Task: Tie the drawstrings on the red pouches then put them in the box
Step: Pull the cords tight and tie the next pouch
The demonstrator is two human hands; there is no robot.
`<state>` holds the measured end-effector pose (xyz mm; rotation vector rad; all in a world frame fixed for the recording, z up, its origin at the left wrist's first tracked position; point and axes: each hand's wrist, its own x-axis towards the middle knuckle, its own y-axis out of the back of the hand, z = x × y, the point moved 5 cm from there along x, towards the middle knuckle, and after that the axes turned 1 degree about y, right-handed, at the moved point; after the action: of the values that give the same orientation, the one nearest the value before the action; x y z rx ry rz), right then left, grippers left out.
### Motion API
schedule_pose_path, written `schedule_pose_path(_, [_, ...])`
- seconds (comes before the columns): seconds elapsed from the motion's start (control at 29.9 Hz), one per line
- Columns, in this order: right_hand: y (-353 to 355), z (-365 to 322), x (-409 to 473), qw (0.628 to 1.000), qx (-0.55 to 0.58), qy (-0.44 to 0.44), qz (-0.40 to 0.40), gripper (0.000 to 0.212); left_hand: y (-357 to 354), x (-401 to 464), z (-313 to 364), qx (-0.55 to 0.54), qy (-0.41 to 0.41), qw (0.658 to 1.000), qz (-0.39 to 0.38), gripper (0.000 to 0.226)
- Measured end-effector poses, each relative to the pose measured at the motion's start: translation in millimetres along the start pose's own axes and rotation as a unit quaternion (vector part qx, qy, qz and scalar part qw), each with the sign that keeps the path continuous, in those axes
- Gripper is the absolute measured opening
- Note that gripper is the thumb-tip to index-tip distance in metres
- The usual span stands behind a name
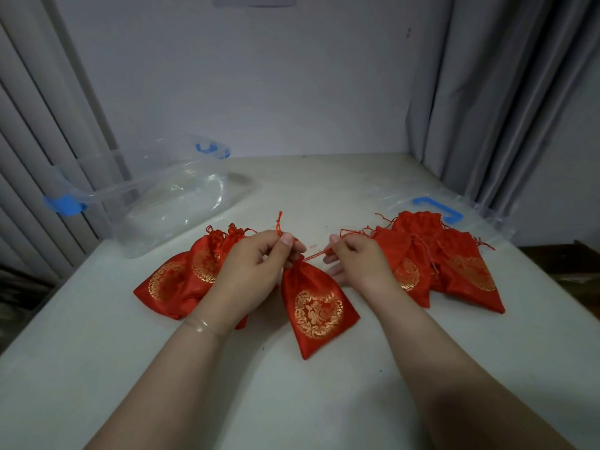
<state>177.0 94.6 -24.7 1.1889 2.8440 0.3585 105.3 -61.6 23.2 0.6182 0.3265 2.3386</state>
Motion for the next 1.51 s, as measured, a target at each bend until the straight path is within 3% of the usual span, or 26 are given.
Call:
schedule_pose_path(0.2, [5, -30, -20, 0.988, 0.066, 0.13, 0.046, 0.012, 4, 4, -18, 0.113, 0.054, 0.992, -0.006, 0.022])
schedule_pose_path(0.27, [1, -36, -25, 0.982, 0.048, 0.179, 0.03, 0.011, 3, 4, -17, 0.112, 0.049, 0.992, -0.011, 0.008])
schedule_pose_path(0.33, [-4, -41, -32, 0.97, 0.008, 0.243, 0.011, 0.009, 0, 3, -16, 0.116, 0.043, 0.992, -0.022, 0.011])
schedule_pose_path(0.47, [-20, -49, -47, 0.911, -0.103, 0.399, -0.006, 0.018, -7, 2, -9, 0.193, -0.041, 0.98, -0.016, 0.024])
schedule_pose_path(0.54, [-26, -50, -51, 0.9, -0.099, 0.424, -0.033, 0.021, -7, 2, -8, 0.203, -0.075, 0.976, -0.012, 0.013])
schedule_pose_path(0.6, [-24, -50, -52, 0.912, -0.04, 0.405, -0.048, 0.038, -6, 2, -11, 0.2, -0.087, 0.976, -0.011, 0.008])
schedule_pose_path(0.67, [-15, -45, -44, 0.946, 0.028, 0.323, -0.028, 0.055, -7, 3, -11, 0.161, -0.067, 0.985, -0.008, 0.007])
schedule_pose_path(0.77, [-8, -35, -27, 0.967, -0.033, 0.252, 0.004, 0.035, -6, 3, -11, 0.1, -0.046, 0.994, -0.001, 0.011])
schedule_pose_path(0.87, [-11, -24, -18, 0.962, -0.146, 0.226, -0.049, 0.027, -7, 2, -10, 0.06, -0.04, 0.997, -0.011, 0.015])
schedule_pose_path(1.0, [-11, -17, -17, 0.974, -0.143, 0.156, -0.079, 0.017, -7, 1, -5, 0.029, -0.023, 0.999, -0.011, 0.017])
schedule_pose_path(1.14, [-12, -19, -17, 0.974, -0.147, 0.151, -0.079, 0.017, -6, 1, -5, -0.036, 0.007, 0.999, -0.011, 0.013])
schedule_pose_path(1.3, [-4, -24, -16, 0.975, -0.155, 0.157, -0.032, 0.027, 2, 4, -4, -0.004, -0.005, 1.0, 0.007, 0.013])
schedule_pose_path(1.51, [10, -37, -24, 0.979, -0.082, 0.182, 0.034, 0.044, 2, 6, -19, -0.085, 0.091, 0.991, 0.039, 0.009])
